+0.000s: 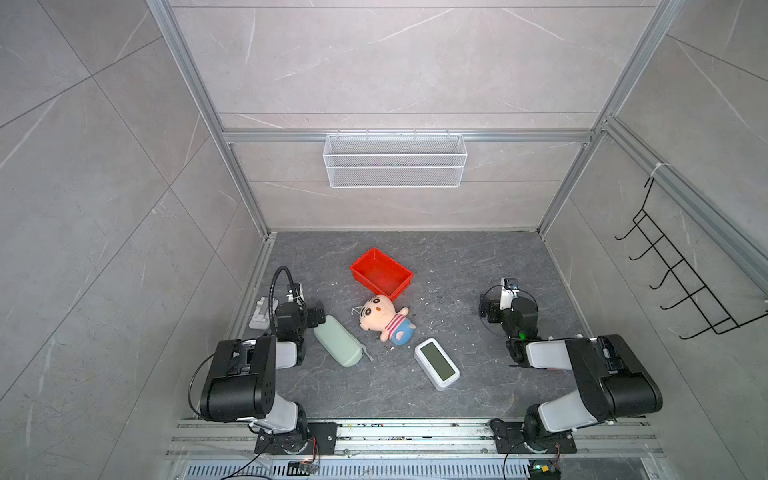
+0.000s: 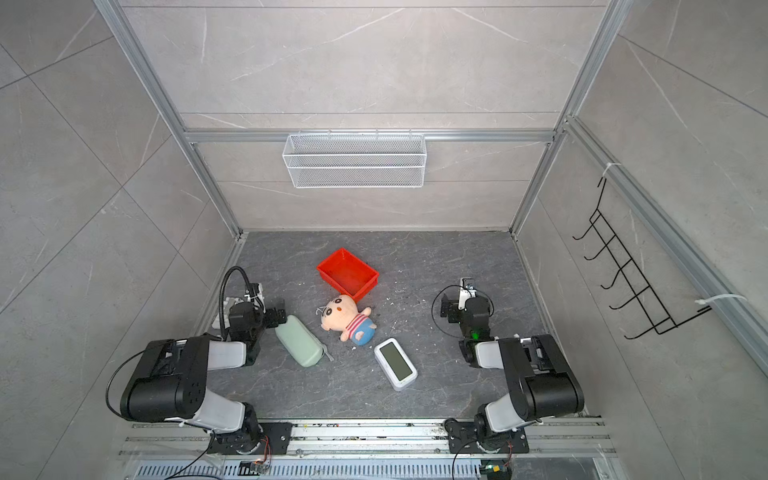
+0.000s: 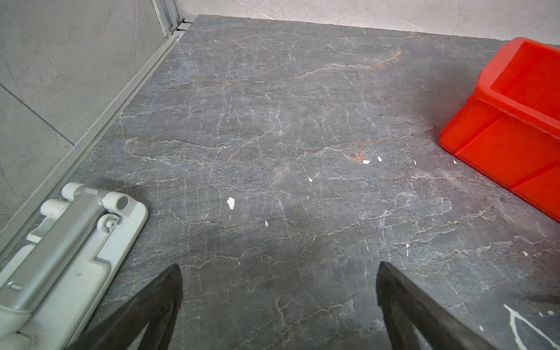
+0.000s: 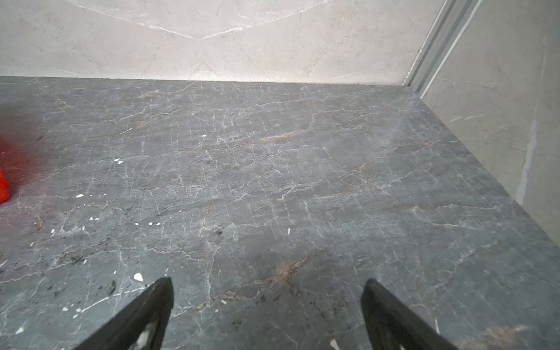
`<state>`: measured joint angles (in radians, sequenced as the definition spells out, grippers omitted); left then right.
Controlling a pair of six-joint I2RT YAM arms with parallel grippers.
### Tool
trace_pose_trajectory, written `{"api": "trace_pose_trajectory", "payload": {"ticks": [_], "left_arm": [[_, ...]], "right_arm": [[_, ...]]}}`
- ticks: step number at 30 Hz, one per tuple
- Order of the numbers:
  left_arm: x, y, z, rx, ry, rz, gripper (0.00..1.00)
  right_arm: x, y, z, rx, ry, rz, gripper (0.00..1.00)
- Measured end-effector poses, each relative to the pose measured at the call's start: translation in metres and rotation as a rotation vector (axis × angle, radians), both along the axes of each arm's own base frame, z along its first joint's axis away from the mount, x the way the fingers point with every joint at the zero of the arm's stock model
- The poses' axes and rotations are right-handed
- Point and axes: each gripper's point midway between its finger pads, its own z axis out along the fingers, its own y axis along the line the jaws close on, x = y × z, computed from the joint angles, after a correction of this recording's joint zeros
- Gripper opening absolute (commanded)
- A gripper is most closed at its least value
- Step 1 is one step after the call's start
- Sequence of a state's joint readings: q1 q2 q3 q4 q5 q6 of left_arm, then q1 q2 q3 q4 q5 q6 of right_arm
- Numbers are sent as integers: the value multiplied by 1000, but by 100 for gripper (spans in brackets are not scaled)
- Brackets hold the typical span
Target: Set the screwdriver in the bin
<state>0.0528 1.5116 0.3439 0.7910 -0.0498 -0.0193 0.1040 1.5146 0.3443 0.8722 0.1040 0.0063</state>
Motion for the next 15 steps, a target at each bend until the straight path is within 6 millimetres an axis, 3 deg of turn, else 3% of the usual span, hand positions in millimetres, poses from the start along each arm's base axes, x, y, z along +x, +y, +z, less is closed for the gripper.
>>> {"api": "trace_pose_trajectory", "payload": {"ticks": [15], "left_arm": [[0, -1, 0, -3, 0, -6, 100]], "right_arm": [[0, 0, 0, 0, 0, 0, 99]]}}
